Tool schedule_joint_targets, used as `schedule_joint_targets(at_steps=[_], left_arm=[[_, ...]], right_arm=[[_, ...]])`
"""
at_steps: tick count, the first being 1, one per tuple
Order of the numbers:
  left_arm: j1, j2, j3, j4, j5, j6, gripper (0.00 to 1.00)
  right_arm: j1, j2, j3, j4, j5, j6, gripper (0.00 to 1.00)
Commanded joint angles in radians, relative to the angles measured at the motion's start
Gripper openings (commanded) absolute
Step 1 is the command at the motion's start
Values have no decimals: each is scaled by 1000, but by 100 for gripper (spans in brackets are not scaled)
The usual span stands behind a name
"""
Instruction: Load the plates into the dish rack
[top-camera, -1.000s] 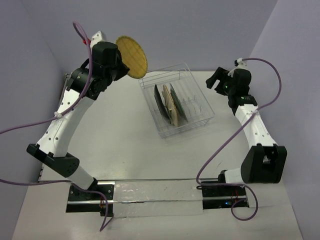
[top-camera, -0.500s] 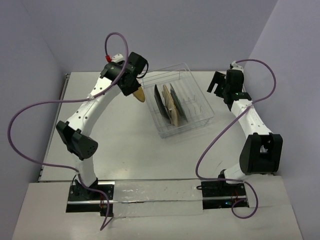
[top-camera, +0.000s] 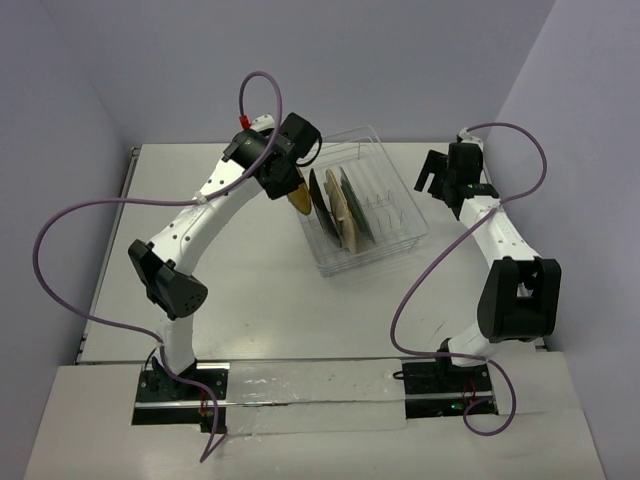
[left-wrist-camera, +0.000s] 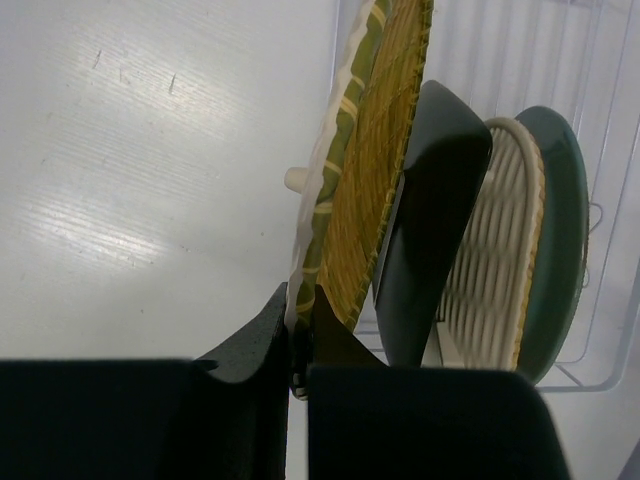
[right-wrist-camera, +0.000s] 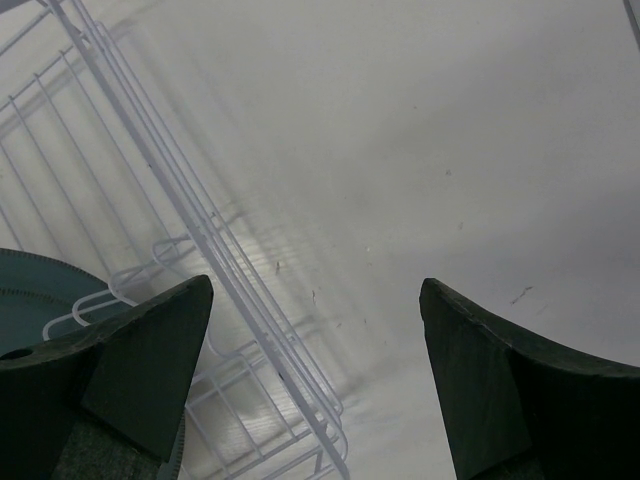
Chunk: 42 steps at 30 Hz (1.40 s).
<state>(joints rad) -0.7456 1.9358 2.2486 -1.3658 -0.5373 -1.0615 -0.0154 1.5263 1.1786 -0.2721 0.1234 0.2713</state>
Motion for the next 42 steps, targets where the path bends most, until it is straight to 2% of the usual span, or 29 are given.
schedule_joint_targets(at_steps=[1,9,13,18,26,35,42], left_arm=[[-18,26,28,-4,1,-10,0],[-79,126,69,-6,-27,-1,0],[-101,112,36,-6,-69,-23,0],[-104,97,-34,-6,-86,-44,0],[-111,171,44,-7,-55,-9,0],[-110,186,41,-6,-60,-14,0],[-111,204,54,-6,-34,10,31]], right_arm=[[4,0,36,-1,16,-17,91],[3,4,29,-12,2,-14,91],[3,9,29,-13,-16,-9,91],[3,18,29,-13,-22,-3,91],[3,18,19,-15,-17,5,91],[3,20,17,-16,-7,9,91],[3,26,16,-18,-7,8,91]])
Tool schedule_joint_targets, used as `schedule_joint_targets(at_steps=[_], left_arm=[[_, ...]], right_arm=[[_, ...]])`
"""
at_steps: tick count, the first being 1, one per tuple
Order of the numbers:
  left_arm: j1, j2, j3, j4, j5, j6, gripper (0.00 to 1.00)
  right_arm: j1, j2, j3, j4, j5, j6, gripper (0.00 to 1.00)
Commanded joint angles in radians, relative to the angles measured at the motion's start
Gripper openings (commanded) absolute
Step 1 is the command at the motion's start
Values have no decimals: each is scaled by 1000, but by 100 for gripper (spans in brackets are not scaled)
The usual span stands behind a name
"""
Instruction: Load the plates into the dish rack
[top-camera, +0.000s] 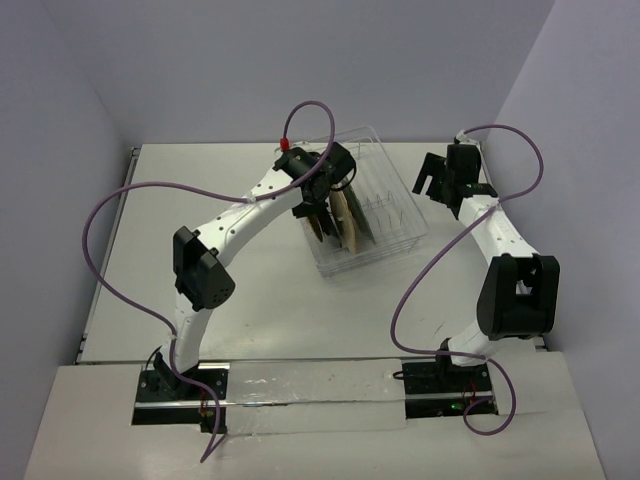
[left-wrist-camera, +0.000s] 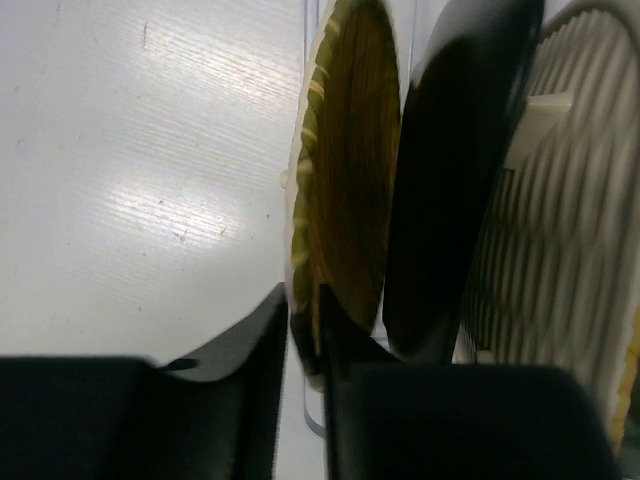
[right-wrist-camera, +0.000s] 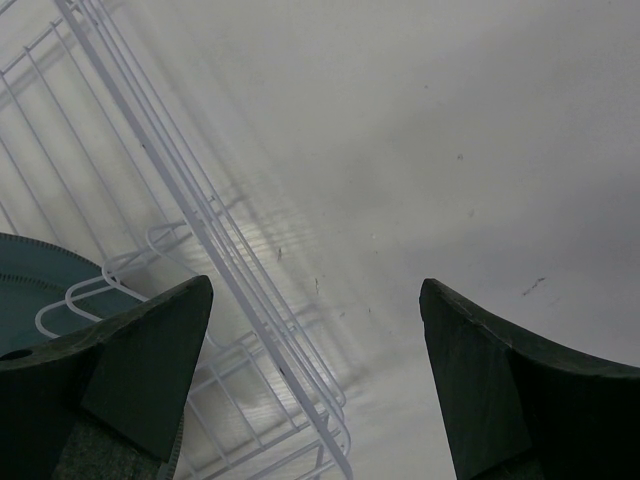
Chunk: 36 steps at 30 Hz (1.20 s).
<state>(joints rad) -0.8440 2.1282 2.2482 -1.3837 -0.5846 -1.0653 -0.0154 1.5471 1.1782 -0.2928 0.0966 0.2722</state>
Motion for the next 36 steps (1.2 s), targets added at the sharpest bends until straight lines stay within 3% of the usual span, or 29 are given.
schedule_joint_targets(at_steps=[1,3,13,21,29,33,36], left_arm=[[-13,11,55,11,15,18,35],[-14,7,54,13,21,23,41],[-14,-6,67,12,35,65,54],[-12,-176,58,75,-18,157,74],[12,-327,-41,238,-50,285,86],[118,-374,-99,307,9,340,89],[325,-440,-226,416,119,350,91]], right_arm=[[3,5,17,3,21,7,91],[4,5,18,3,26,6,91],[5,2,18,1,27,1,91],[3,-50,17,1,-32,-16,92],[3,-115,3,1,-27,-27,92],[0,-153,0,3,-35,-25,94],[-29,-184,-13,3,-54,3,95]])
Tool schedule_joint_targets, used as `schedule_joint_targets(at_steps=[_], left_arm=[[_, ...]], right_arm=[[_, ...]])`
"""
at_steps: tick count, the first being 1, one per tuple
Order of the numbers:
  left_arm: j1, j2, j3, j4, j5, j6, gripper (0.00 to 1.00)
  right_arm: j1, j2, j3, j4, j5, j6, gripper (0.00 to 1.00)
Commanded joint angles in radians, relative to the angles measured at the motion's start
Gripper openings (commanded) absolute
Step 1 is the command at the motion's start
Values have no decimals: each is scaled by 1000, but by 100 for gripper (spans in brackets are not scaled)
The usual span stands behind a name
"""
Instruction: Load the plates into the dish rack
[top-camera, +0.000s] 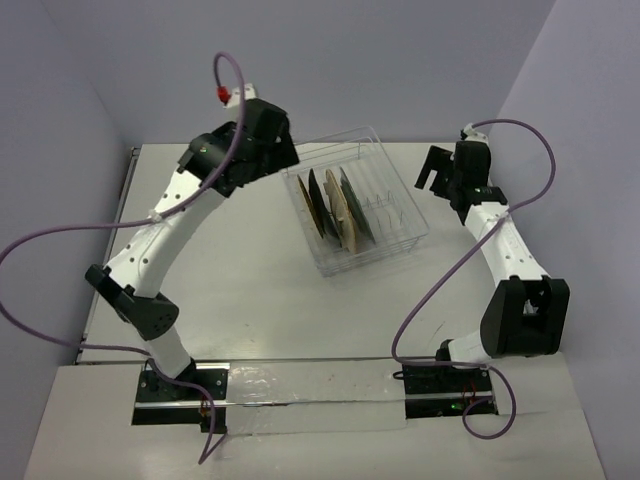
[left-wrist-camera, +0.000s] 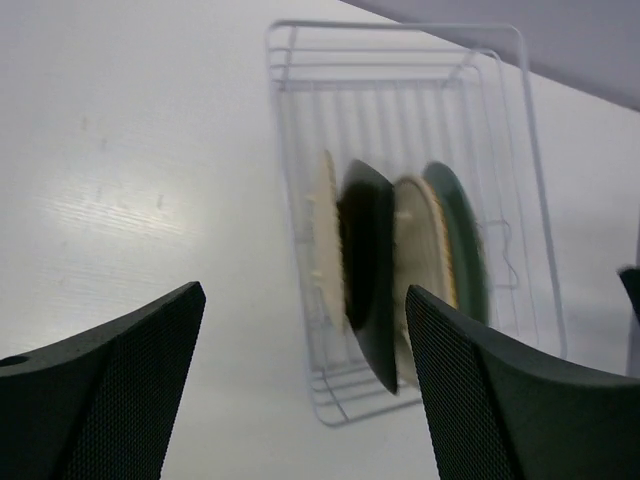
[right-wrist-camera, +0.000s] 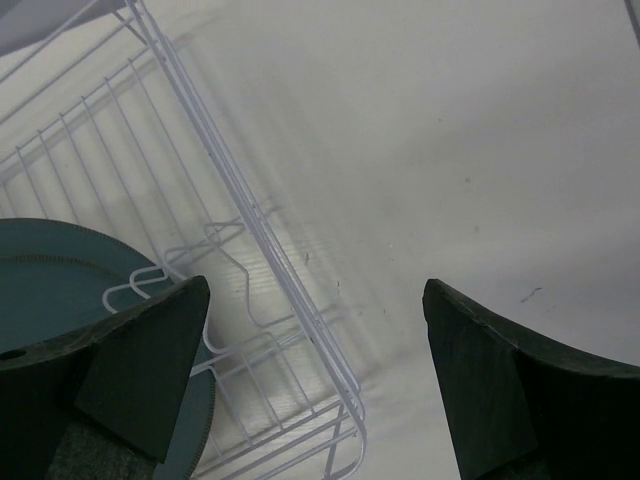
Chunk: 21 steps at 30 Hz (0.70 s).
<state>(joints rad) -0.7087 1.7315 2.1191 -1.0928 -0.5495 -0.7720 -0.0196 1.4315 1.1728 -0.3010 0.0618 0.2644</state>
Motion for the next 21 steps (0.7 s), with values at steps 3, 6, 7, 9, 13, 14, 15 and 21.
schedule_joint_targets(at_steps=[3,6,7,9,13,14,15,21], left_arm=[[315,-185,-314,376,113,75,99],[438,-344,-512,534,193,63,99],[467,-380,-538,572,224,62,99],[599,-438,-656,626,290,55,99],[690,-485,-751,651,302,67,99],[700,-495,-775,666,299,74,99],[706,-504,-794,678,299,81,99],[736,-511,-820,698,301,114,99]], right_arm=[[-146,-116,-46,16,-141,98,96],[-225,-186,-121,44,-203,159,96],[-247,-217,-150,52,-190,166,96],[-292,-301,-223,66,-136,205,96],[-309,-429,-312,69,-23,232,97],[-309,-456,-327,70,0,229,97],[-309,-481,-339,70,13,224,98],[-309,-588,-399,69,56,224,99]])
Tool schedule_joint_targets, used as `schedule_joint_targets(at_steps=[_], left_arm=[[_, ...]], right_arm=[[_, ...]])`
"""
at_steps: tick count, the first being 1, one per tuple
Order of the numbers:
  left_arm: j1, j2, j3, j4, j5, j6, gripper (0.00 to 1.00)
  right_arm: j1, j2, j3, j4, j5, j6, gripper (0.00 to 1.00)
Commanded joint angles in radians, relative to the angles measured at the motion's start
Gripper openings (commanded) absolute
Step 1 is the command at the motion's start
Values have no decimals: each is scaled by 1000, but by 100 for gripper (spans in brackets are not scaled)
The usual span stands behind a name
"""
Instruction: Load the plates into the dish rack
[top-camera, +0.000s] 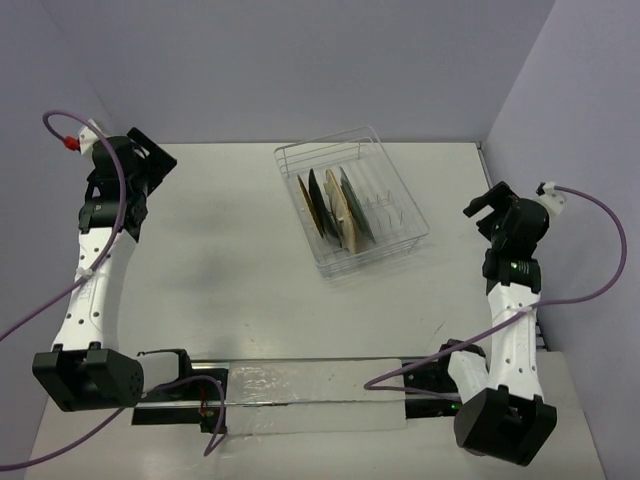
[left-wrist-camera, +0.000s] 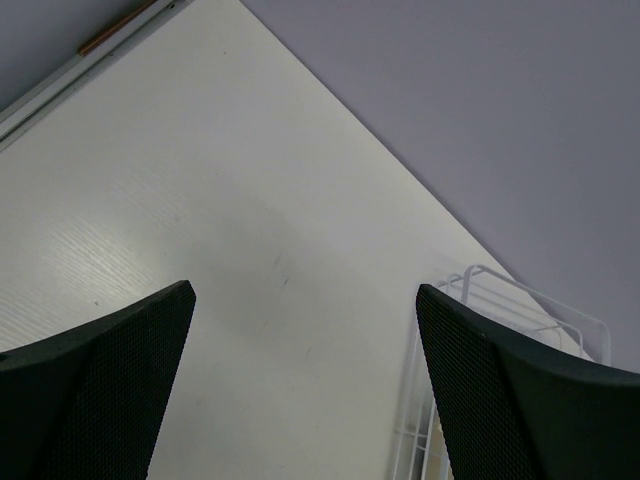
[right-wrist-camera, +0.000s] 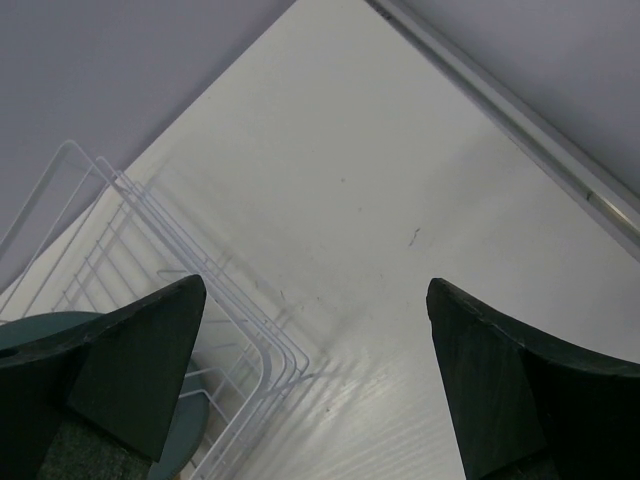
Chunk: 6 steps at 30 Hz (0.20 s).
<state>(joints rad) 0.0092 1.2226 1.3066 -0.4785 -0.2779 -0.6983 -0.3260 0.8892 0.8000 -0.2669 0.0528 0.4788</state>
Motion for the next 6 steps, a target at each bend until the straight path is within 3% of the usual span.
schedule_joint_targets(at_steps=[1,6], left_arm=[[18,-3,-15,98,43,48,99],[18,-2,-21,122,87,63,99]], right_arm=[[-2,-56,-32,35,72,6,99],[-2,-118,-67,37,97,4,99]])
